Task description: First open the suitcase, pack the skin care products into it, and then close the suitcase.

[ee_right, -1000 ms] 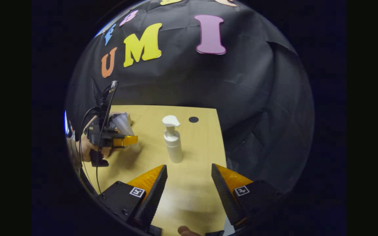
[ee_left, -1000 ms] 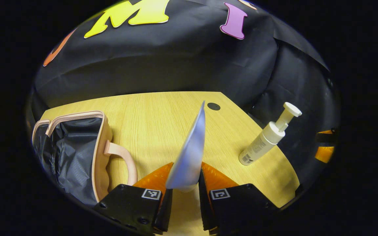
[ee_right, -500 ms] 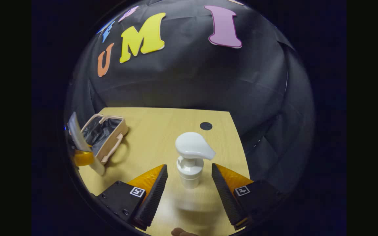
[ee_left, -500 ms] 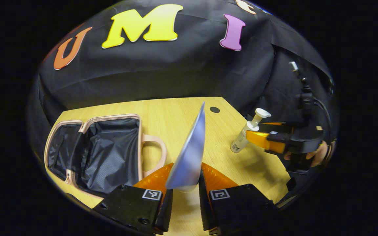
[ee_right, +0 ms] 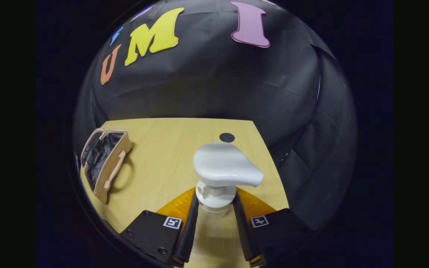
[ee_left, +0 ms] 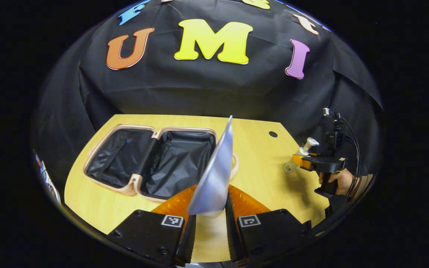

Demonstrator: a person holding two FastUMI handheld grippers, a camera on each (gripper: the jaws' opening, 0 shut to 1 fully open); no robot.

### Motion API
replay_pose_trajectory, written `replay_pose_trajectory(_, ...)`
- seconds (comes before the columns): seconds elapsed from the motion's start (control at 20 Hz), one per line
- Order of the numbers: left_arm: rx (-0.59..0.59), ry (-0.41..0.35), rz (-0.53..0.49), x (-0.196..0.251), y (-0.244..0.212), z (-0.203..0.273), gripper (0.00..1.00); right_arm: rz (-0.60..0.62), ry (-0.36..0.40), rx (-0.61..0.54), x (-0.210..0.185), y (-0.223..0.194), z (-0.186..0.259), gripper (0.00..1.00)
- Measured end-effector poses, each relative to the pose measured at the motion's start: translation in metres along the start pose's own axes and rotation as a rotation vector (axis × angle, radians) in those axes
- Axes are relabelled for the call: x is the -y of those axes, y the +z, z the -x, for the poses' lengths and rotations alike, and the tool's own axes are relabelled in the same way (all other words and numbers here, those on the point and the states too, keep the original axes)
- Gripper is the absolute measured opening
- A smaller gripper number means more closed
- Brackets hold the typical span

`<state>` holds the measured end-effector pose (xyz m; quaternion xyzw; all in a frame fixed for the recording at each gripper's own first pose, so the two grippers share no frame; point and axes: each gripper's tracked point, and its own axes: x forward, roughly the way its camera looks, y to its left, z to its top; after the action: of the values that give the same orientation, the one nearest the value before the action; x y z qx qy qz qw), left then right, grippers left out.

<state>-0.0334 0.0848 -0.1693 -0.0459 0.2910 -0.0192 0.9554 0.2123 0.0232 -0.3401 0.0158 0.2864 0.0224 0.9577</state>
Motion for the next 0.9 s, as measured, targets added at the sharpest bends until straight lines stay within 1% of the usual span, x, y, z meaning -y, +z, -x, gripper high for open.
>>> replay_pose_trajectory(0.1, 0.010, 0.006, 0.000, -0.020, 0.009, 0.000, 0.40, -0.008, -0.020, -0.008, -0.006, -0.008, 0.017, 0.49)
replay_pose_trajectory(0.3, 0.019, -0.002, -0.012, -0.060, 0.018, -0.010, 0.39, -0.023, -0.018, 0.013, -0.034, -0.014, 0.081, 0.49)
replay_pose_trajectory(0.5, -0.032, -0.029, -0.011, -0.091, 0.016, -0.056, 0.40, -0.057, 0.008, 0.044, -0.069, -0.018, 0.150, 0.49)
replay_pose_trajectory(0.6, -0.045, -0.031, -0.023, -0.101, 0.016, -0.078, 0.40, -0.060, -0.009, 0.052, -0.080, -0.024, 0.176, 0.49)
replay_pose_trajectory(0.7, -0.090, -0.044, 0.001, -0.106, 0.004, -0.104, 0.40, -0.056, -0.025, 0.059, -0.088, -0.027, 0.197, 0.49)
replay_pose_trajectory(0.8, -0.172, -0.042, 0.012, -0.111, -0.021, -0.123, 0.40, -0.066, -0.030, 0.055, -0.096, -0.031, 0.210, 0.49)
replay_pose_trajectory(0.9, -0.268, -0.045, 0.000, -0.113, -0.044, -0.135, 0.40, -0.073, -0.049, 0.041, -0.098, -0.037, 0.216, 0.49)
